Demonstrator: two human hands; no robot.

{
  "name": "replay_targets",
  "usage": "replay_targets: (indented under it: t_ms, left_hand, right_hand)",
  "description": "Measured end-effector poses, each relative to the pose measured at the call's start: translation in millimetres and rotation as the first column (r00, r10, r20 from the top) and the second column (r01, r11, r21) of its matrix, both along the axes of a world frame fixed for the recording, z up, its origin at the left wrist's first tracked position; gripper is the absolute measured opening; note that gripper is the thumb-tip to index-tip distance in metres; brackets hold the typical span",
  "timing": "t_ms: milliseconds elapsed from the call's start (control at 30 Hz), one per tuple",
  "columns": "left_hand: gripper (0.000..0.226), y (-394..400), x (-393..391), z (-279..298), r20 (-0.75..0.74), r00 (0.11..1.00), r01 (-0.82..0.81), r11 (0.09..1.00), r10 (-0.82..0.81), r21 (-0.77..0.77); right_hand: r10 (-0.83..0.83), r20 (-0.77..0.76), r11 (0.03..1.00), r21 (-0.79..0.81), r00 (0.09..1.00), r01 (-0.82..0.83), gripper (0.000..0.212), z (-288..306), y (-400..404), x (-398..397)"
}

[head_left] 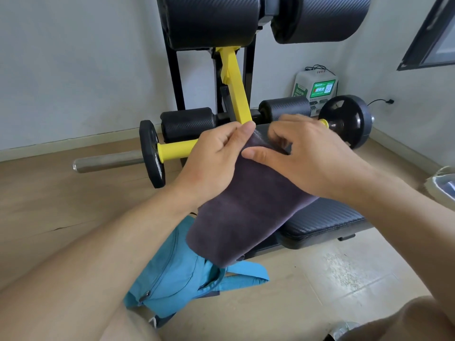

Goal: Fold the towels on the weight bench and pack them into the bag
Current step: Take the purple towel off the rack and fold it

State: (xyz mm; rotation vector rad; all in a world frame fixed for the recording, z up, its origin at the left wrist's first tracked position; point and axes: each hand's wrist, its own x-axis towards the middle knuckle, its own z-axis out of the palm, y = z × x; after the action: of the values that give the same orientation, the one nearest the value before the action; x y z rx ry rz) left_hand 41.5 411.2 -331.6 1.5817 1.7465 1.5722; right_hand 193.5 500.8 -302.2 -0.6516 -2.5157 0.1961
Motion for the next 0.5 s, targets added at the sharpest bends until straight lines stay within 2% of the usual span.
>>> replay_targets:
  t_ms: [67, 133, 200, 300, 400, 500]
  left_hand:
    - [0.056, -0.7, -1.8, -0.5, 0.071, 0.995, 0.067, 0.997, -0.065, -0.036]
    - [0.058, 0.4, -7.9, -3.2, 0.207, 0.961, 0.211, 0.969, -0.181, -0.131]
    - [0.055, 0.1, -14.1, -7.8, 0.242, 0.933, 0.334, 0.894, -0.267, -0.3]
    - [0.045, 0.6, -23.3, -19.8, 0.243, 0.907, 0.421, 0.72, -0.344, -0.552]
    - [0.04, 3.2, -37.0, -27.3, 0.308, 0.88, 0.473, 0.634, -0.36, -0.612]
    - [0.042, 5.7, -53.1, -31.5, 0.382, 0.859, 0.512, 0.557, -0.341, -0.654]
  right_hand:
    - [0.024, 0.025, 0.994, -0.11, 0.999, -0.022, 0.06, -0.6, -2.0, -1.5]
    - [0.025, -0.001, 0.972, -0.234, 1.0, -0.024, 0.057, 3.2, -1.4, -0.4]
    - [-0.005, -0.088, 0.925, -0.38, 0.996, -0.029, 0.051, 9.6, 4.6, 3.2]
    - [-0.138, -0.167, 0.829, -0.559, 0.976, 0.022, 0.037, 13.6, 27.2, 13.0]
    - [-0.291, -0.108, 0.719, -0.68, 0.951, 0.143, 0.025, 7.3, 54.5, 31.1]
    - [-0.386, -0.014, 0.649, -0.715, 0.922, 0.261, 0.026, -1.0, 74.3, 51.5]
